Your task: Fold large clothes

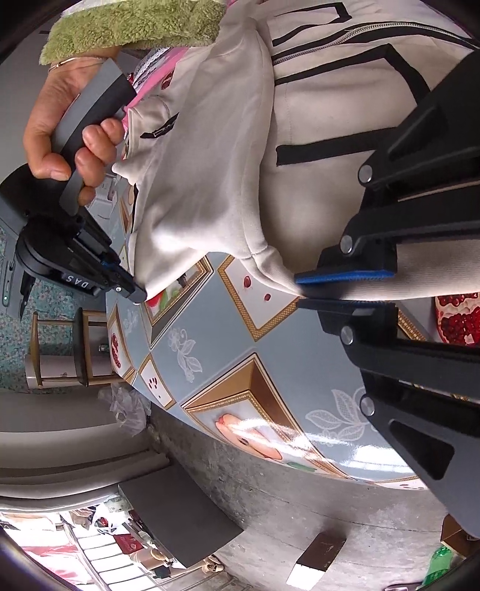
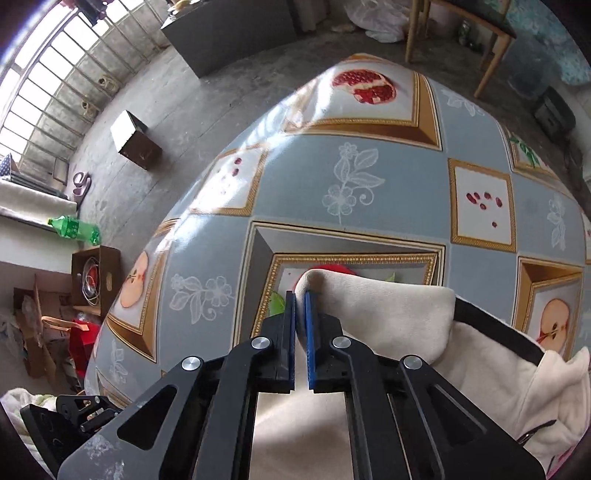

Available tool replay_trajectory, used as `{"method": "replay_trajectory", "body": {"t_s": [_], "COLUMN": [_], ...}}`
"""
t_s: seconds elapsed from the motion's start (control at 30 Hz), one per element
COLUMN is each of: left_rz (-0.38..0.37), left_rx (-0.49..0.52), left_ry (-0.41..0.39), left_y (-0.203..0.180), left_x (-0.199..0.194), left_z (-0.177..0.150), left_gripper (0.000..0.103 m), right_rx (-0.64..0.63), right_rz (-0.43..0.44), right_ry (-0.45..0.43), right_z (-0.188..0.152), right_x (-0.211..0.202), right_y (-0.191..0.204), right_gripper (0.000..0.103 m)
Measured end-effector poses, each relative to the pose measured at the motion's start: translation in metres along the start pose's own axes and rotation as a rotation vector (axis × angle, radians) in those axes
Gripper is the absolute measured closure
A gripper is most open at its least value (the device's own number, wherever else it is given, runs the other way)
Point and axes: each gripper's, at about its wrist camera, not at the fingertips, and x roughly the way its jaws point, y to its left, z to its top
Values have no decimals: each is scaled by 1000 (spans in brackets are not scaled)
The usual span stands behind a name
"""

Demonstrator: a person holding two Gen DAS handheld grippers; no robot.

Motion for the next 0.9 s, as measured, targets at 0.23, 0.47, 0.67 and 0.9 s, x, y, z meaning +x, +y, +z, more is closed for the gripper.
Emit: {"method": "replay_trajectory", "body": {"t_s": [0.23,0.47,0.67,0.9], "left_rz": [35,52,-9,-51], "left_rx": [9,15,0,70], "left_ry": [-15,-10,-21,-62], "left_y": [-6,-12,-9,-6], "left_x": [-6,-14,-22,-30], "left_z": [-6,-15,-16,10], "left_gripper": [98,99,98,74], "right_rx": [47,84,96,124], "right_rz": [76,74,66,14], "right_ry": [-97,-149,-201,-264], "right_z": [3,-1,-15,-67], "right_x": [-2,15,-21,-74], "right_y": [-20,-28,-32,-53], "right_gripper": [99,99,79,59]}}
